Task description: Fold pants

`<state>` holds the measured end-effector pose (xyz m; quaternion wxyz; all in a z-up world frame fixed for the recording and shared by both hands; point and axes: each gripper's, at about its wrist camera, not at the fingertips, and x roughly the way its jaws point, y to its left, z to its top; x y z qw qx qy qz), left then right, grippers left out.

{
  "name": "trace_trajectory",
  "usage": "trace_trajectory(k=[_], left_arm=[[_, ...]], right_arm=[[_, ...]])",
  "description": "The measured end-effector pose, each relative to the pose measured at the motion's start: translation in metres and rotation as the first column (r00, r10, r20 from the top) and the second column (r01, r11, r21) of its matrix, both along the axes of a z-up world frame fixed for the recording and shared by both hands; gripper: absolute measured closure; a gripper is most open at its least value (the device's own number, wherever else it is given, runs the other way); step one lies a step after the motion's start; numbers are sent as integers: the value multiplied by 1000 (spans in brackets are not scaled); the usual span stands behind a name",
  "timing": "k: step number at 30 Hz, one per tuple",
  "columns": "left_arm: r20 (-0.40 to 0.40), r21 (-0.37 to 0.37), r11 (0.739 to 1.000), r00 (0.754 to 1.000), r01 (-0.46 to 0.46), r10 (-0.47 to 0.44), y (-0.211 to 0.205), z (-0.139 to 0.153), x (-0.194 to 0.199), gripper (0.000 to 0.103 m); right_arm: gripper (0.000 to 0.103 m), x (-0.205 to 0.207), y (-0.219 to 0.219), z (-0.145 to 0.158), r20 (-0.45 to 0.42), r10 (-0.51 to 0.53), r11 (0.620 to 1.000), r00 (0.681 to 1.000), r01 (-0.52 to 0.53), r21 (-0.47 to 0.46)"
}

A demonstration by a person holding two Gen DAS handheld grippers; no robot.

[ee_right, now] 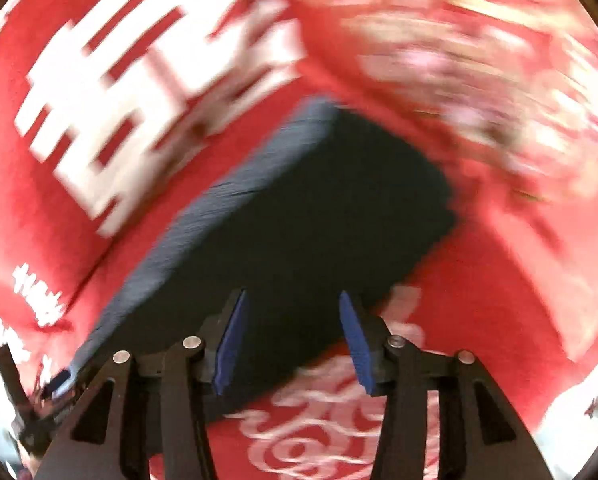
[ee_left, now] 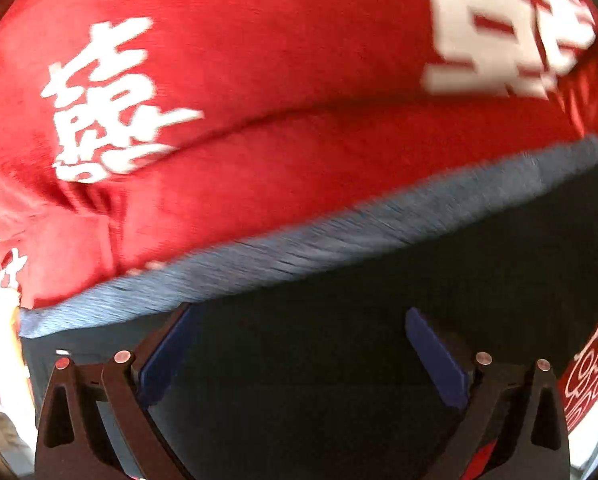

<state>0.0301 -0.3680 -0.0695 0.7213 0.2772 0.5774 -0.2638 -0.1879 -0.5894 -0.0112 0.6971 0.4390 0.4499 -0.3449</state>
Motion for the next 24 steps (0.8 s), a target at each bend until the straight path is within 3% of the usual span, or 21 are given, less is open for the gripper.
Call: trace_trajectory(k=[2, 4, 7, 9, 12, 17, 19, 21, 24], left_arm=[[-16, 8, 1000, 1000, 2, -2, -7, -7, -11, 0], [21, 0, 1000, 999, -26, 26, -8, -6, -20, 0], [18, -2, 998, 998, -58, 58, -3, -7, -22, 0], [3, 2, 997, 997, -75, 75, -2, -9, -21, 0], [9, 17, 997, 997, -74, 74, -3, -11, -18, 0], [40, 22, 996, 996, -83, 82, -4, -8, -25, 0], [40, 20, 996, 995, -89, 88, -3, -6, -25, 0], [41, 20, 996, 995, -89, 88, -5, -5, -27, 0], [44, 23, 996, 995, -90, 89, -8, -1, -32, 0]], right_arm=[[51, -26, -19, -8, -6, -62, 998, 998, 62, 22], [51, -39, -33, -11, 11, -90, 996, 996, 90, 25], [54, -42, -54, -14, 36, -104, 995, 994, 103, 14], [89, -45, -63, -18, 68, -121, 992, 990, 118, 43], [93, -51, -65, -15, 94, -126, 991, 988, 121, 54], [91, -73, -56, -20, 58, -90, 995, 994, 87, 54], [71, -73, -54, -18, 30, -77, 997, 997, 76, 34], [66, -78, -54, -12, 2, -85, 996, 996, 85, 30], [66, -83, -46, 6, -23, -76, 997, 997, 76, 6]])
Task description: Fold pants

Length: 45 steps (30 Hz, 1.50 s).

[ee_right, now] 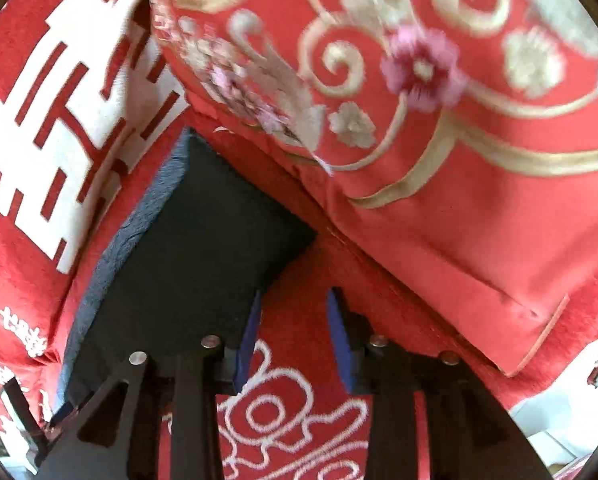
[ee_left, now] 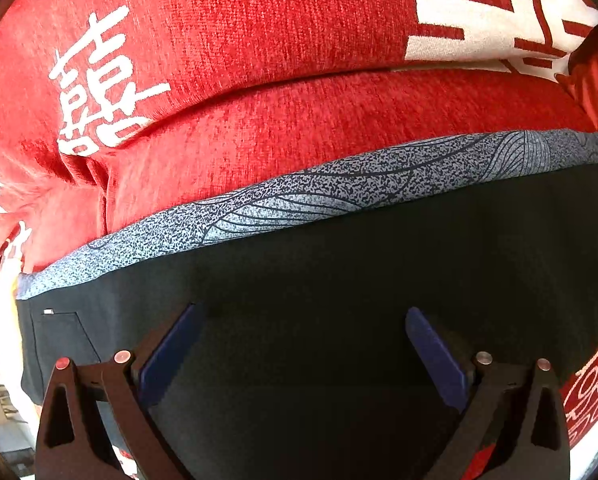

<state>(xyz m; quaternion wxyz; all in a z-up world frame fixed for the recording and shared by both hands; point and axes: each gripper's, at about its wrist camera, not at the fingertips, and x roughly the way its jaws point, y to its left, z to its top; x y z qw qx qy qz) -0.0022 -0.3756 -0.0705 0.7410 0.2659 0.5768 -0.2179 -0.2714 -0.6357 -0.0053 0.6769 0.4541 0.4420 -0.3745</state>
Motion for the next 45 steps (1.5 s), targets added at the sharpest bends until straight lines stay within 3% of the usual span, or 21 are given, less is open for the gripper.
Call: trace_trajectory(k=[6, 10, 13, 17, 20, 24, 31, 38, 45], left_arm=[[0, -1, 1000, 1000, -6, 6, 5, -7, 8, 0], [1, -6, 1000, 1000, -7, 7, 5, -7, 8, 0], [-3, -7, 1000, 1000, -8, 8, 6, -7, 9, 0], [-6, -10, 1000, 1000, -8, 7, 6, -8, 10, 0], [-7, -10, 1000, 1000, -10, 10, 6, -7, 11, 0], [-4, -5, 1000, 1000, -3, 3, 5, -7, 11, 0], [0, -4, 1000, 1000, -2, 2, 5, -8, 10, 0], [8, 4, 1000, 1000, -6, 6, 4, -8, 9, 0], [22, 9, 1000, 1000, -4, 4, 3, -8, 7, 0]], right_arm=[[56, 62, 19, 23, -37, 251, 957, 967, -253, -138], [52, 99, 11, 3, -49, 319, 940, 947, -322, -108], [53, 102, 4, -14, -70, 325, 941, 943, -330, -75], [53, 89, -16, -8, -57, 273, 955, 960, -277, -108], [52, 72, -32, -4, 18, 178, 983, 984, -177, -44], [50, 61, -27, 2, 84, 169, 985, 982, -170, 7], [47, 32, 5, -25, 265, 76, 962, 961, -141, 235], [42, 20, 22, -42, 344, 30, 939, 939, -145, 313], [41, 6, 9, -49, 429, -81, 953, 899, -56, 298]])
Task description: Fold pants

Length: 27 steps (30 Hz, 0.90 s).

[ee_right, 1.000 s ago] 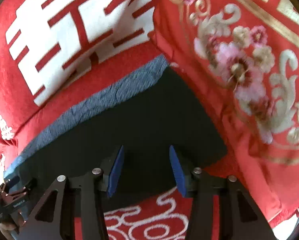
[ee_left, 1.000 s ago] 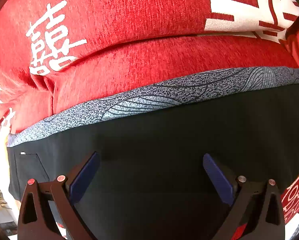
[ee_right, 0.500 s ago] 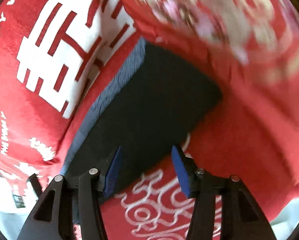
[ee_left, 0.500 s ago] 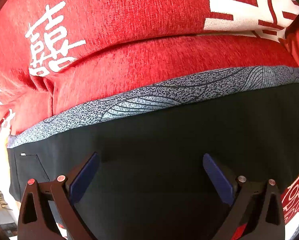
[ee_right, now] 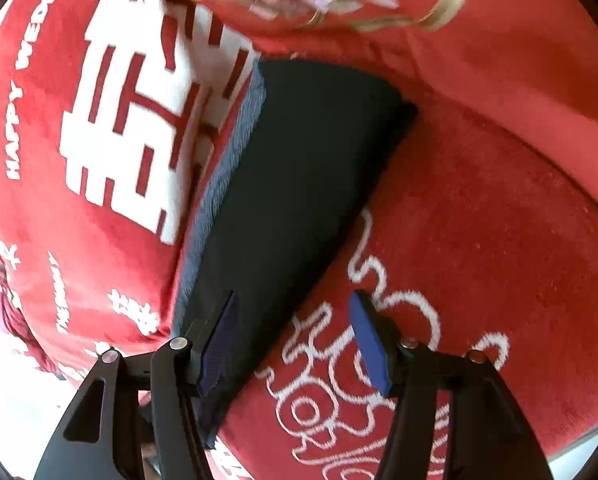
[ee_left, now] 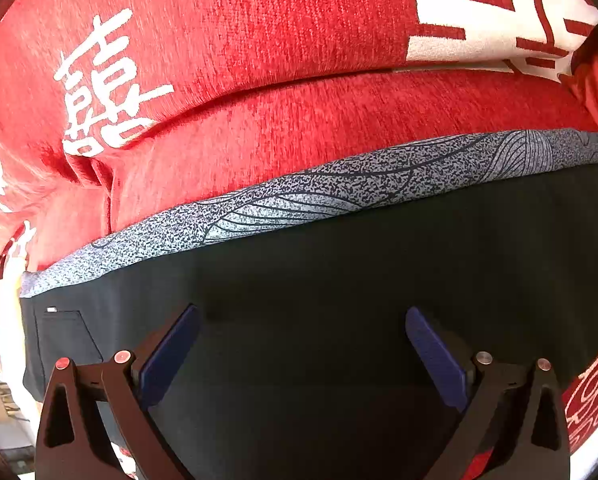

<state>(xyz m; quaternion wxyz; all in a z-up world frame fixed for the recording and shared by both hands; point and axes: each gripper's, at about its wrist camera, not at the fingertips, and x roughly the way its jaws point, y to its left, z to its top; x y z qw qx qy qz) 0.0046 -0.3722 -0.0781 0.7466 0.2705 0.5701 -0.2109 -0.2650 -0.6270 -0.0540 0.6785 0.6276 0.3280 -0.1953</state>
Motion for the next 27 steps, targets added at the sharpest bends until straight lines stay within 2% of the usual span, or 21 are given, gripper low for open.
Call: trace_trajectory(k=[8, 12, 13, 15, 17, 19, 21, 23, 24, 25, 27], left_arm=[[9, -1, 1000, 1000, 1, -1, 0, 0, -1, 0], [38, 40, 999, 999, 23, -24, -7, 4, -5, 0], [41, 54, 998, 999, 27, -29, -10, 7, -6, 8], [-1, 25, 999, 999, 42, -42, -16, 16, -10, 28], [-48, -42, 997, 997, 61, -63, -26, 31, -19, 29], [-35, -105, 988, 993, 110, -114, -43, 45, -32, 29], [-19, -137, 980, 989, 144, -148, -59, 49, -42, 29], [-55, -147, 978, 986, 150, -160, -79, 37, -51, 28], [-123, -141, 979, 978, 150, -167, -87, 22, -55, 28], [-147, -126, 982, 976, 141, -159, -90, 11, -58, 27], [-76, -147, 978, 984, 150, -163, -90, 12, -65, 26]], right_arm=[[41, 16, -18, -11, 112, -64, 996, 992, 70, -51], [41, 32, -31, -18, 157, -85, 995, 984, 92, -34], [46, 34, -34, -20, 157, -88, 996, 984, 91, -8], [88, 36, -38, -25, 126, -76, 997, 989, 72, 36], [88, 34, -39, -22, 154, -62, 997, 986, 54, 52], [89, 36, -37, -9, 174, -27, 1000, 984, 24, 18], [89, 41, -33, 7, 201, 11, 1000, 980, -7, -21], [89, 47, -28, 24, 214, 50, 997, 975, -37, -67], [89, 51, -25, 33, 216, 74, 994, 974, -55, -94], [88, 52, -23, 38, 213, 88, 992, 973, -66, -110], [89, 61, -16, 49, 195, 148, 981, 970, -118, -154]])
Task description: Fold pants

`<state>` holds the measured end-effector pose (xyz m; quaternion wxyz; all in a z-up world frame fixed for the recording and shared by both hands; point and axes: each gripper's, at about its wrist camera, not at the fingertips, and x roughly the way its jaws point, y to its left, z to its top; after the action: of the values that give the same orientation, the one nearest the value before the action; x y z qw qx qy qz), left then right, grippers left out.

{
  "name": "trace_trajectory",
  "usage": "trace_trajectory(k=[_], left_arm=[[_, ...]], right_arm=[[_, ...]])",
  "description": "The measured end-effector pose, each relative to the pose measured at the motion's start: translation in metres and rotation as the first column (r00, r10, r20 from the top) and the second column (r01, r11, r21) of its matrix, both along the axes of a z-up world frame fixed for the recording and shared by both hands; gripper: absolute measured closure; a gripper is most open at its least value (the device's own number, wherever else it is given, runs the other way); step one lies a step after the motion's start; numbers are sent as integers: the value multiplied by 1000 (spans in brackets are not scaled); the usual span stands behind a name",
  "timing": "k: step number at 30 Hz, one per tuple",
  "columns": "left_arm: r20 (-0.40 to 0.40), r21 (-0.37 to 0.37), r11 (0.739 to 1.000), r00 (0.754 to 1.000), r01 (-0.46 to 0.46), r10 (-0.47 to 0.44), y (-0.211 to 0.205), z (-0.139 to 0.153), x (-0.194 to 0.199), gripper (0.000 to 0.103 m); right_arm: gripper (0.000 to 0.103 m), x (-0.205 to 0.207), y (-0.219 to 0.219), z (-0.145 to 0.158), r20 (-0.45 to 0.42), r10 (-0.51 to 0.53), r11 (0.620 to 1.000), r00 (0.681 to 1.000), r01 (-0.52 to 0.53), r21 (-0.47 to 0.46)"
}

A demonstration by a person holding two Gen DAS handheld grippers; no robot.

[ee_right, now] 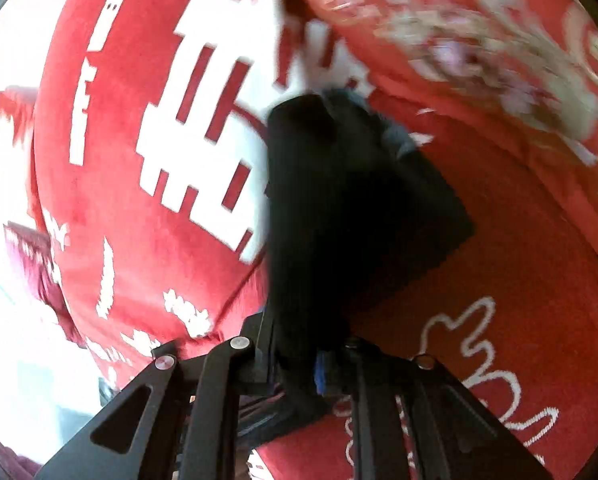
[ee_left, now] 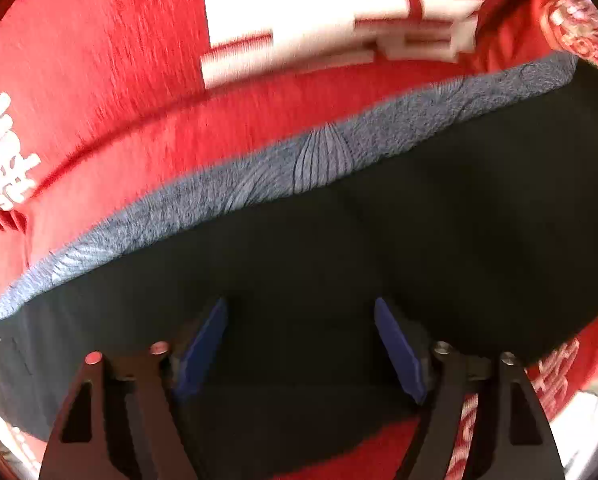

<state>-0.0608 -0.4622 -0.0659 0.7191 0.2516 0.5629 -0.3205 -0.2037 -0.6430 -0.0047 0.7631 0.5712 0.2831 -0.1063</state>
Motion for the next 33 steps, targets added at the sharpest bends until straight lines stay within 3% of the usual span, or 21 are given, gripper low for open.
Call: trace_trajectory(k=[2, 7, 12, 16, 20, 21, 22, 23, 24, 25, 27, 28, 29, 30, 31, 33], left_arm=[[-8, -11, 1000, 1000, 5, -5, 2, 2, 1, 26], [-114, -40, 999, 993, -36, 31, 21, 10, 19, 26], [-131, -90, 987, 984, -130, 118, 83, 35, 34, 26], [-96, -62, 979, 977, -196, 190, 153, 51, 61, 25], [-55, -10, 960, 959, -278, 277, 225, 55, 87, 25], [-42, 7, 953, 952, -304, 304, 247, 55, 96, 24], [-35, 19, 946, 946, -322, 323, 261, 54, 101, 16], [-27, 28, 938, 937, -347, 347, 278, 52, 108, 15], [-21, 34, 928, 928, -370, 371, 293, 51, 113, 15], [-21, 42, 921, 921, -388, 389, 307, 48, 118, 15], [-15, 61, 909, 910, -413, 415, 328, 40, 124, 15], [-16, 66, 903, 905, -424, 425, 338, 38, 126, 15], [-22, 65, 901, 902, -429, 431, 341, 35, 127, 15], [-31, 60, 900, 900, -432, 434, 347, 34, 129, 15], [-39, 59, 901, 901, -430, 433, 349, 33, 131, 15], [-77, 42, 905, 902, -424, 426, 348, 36, 132, 15]], right_arm=[[89, 10, 8, 15, -19, 45, 996, 999, -46, -73], [88, 33, 32, 49, -67, 128, 967, 989, -140, -212], [88, 59, 78, 85, -152, 230, 890, 961, -271, -366], [85, 89, 136, 96, -240, 299, 807, 924, -379, -453], [79, 131, 213, 88, -356, 358, 677, 863, -503, -537], [75, 142, 234, 81, -385, 374, 643, 844, -535, -548], [74, 150, 251, 74, -414, 384, 610, 825, -564, -557], [69, 162, 277, 62, -466, 385, 557, 796, -604, -570], [58, 171, 300, 47, -524, 380, 502, 762, -646, -575], [48, 181, 327, 24, -601, 379, 433, 704, -709, -557], [45, 192, 364, -10, -725, 348, 321, 594, -802, -503], [45, 192, 388, -23, -785, 274, 215, 556, -831, -513], [45, 189, 400, -20, -786, 250, 164, 565, -825, -541], [43, 187, 405, -14, -772, 273, 156, 573, -819, -553], [42, 183, 407, -5, -744, 325, 187, 584, -811, -555], [42, 173, 397, 16, -648, 449, 322, 615, -788, -525]])
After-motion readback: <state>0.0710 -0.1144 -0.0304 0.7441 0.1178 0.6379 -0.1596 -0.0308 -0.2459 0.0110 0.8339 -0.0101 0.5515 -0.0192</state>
